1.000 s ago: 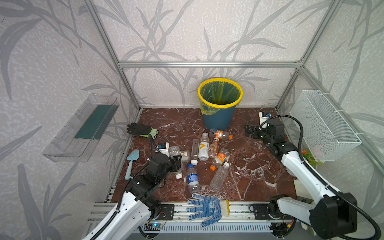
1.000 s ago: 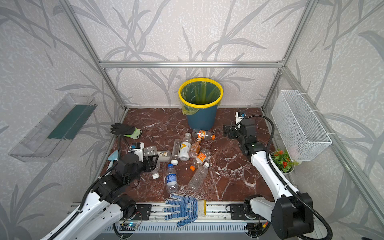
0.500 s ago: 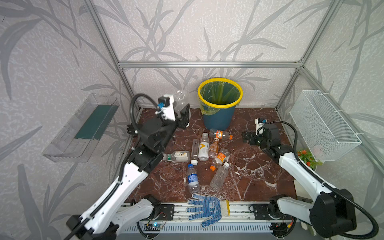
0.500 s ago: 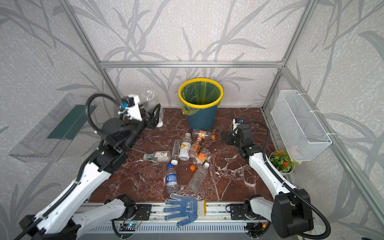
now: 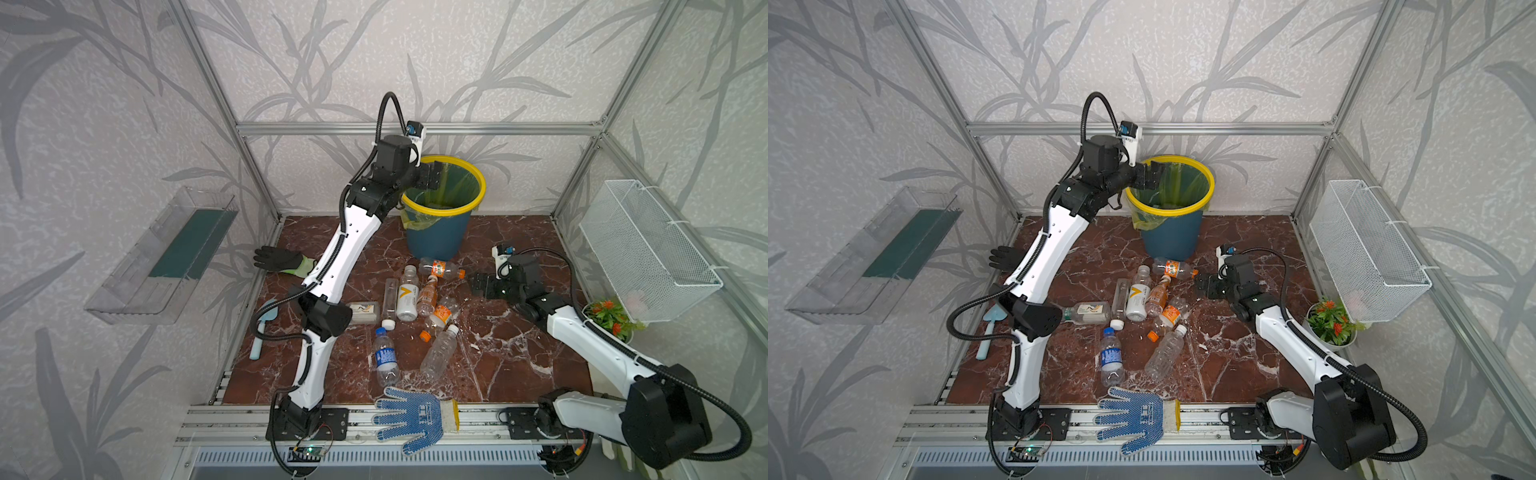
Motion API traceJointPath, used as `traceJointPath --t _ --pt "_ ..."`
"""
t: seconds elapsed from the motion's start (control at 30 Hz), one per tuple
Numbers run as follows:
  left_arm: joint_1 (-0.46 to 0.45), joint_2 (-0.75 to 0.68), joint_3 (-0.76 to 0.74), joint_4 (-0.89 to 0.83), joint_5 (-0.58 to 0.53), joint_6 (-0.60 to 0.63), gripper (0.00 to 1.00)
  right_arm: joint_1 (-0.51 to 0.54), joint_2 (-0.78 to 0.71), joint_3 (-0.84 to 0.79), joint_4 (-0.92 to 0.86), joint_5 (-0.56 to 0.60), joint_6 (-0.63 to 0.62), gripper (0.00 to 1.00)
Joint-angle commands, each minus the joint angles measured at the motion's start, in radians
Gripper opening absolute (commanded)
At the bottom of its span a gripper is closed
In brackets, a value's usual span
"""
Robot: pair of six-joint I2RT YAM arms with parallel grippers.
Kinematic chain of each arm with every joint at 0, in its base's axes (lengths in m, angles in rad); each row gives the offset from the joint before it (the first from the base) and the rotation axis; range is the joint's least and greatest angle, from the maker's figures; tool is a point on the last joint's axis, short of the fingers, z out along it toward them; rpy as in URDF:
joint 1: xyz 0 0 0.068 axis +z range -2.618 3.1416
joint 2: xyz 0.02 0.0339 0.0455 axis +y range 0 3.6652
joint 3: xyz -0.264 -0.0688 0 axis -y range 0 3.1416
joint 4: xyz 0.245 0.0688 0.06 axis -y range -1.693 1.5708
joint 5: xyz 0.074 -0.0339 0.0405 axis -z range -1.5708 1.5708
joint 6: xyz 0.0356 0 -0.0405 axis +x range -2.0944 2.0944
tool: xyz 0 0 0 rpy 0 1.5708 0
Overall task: Throw the plastic bottles in the bin
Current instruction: 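Lift the crumpled clear bottle with the left gripper and release it over the bin, then withdraw the left arm while the right gripper grasps the blue-and-white-capped bottle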
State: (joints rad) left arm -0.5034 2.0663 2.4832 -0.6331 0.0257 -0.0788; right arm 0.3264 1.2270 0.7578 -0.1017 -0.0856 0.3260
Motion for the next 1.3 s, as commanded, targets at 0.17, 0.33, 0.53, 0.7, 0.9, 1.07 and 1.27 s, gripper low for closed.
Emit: traceJointPath --t 0.17,0.33,0.53,0.7,0.9,1.07,1.27 --pt "0.104 -0.507 -0.535 0.160 -0.054 0.062 0.99 0.061 -0.019 0.029 -0.088 0.049 0.043 0.98" --pt "0.236 -0.687 -0.856 0.142 -0.018 0.035 0.99 0.136 -0.030 0.047 -0.202 0.151 0.177 0.97" --pt "0.310 -0.850 -1.183 0.208 -0.019 0.048 0.99 0.238 -0.063 0.063 -0.354 0.214 0.379 0.96" --pt "0.325 -0.930 -1.392 0.318 0.010 -0.005 0.99 0.345 -0.073 0.074 -0.455 0.228 0.550 0.95" --pt "0.330 -0.914 -1.427 0.326 0.044 -0.039 0.97 0.448 -0.003 0.115 -0.560 0.192 0.654 0.95" --pt "0.332 -0.913 -1.425 0.311 0.030 -0.041 0.95 0.531 0.085 0.142 -0.558 0.159 0.737 0.95" --pt "0.332 -0.942 -1.452 0.338 -0.001 -0.044 0.95 0.596 0.216 0.215 -0.573 0.132 0.747 0.95"
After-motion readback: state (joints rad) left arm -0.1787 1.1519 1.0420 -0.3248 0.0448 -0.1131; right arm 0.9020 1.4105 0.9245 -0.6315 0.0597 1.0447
